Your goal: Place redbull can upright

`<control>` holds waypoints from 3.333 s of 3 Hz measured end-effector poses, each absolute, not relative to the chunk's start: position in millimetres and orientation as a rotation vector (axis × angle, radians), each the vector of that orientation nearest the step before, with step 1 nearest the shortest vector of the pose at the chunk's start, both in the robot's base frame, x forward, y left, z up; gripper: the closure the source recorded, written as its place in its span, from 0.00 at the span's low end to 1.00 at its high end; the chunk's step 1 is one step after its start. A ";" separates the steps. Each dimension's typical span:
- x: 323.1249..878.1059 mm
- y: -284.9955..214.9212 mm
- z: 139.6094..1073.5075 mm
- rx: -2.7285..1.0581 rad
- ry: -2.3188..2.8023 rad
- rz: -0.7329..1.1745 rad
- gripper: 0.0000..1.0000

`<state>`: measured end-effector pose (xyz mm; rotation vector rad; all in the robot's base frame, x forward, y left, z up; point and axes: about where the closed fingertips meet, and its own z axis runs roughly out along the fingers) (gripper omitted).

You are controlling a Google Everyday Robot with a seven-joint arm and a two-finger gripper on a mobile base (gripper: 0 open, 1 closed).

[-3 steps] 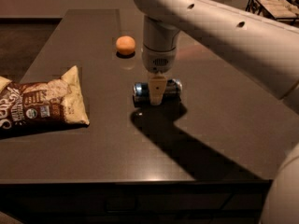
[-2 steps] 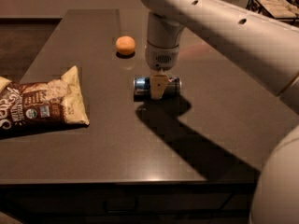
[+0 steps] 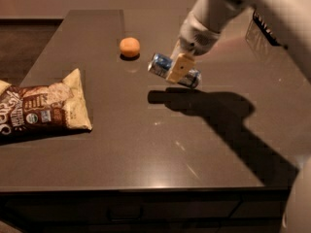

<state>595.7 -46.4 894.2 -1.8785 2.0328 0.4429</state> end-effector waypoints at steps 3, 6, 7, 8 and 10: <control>574.8 -48.8 954.4 -1.296 1.698 0.767 1.00; 583.4 -19.0 934.4 -1.012 1.459 0.887 1.00; 583.0 -16.8 924.2 -0.969 1.429 0.922 1.00; 582.5 -13.2 913.7 -0.943 1.408 0.953 0.84; 581.2 -6.7 900.8 -0.935 1.375 0.968 0.38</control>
Offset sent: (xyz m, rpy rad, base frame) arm -0.0165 -0.0219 0.0880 0.7648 -0.1853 -0.2411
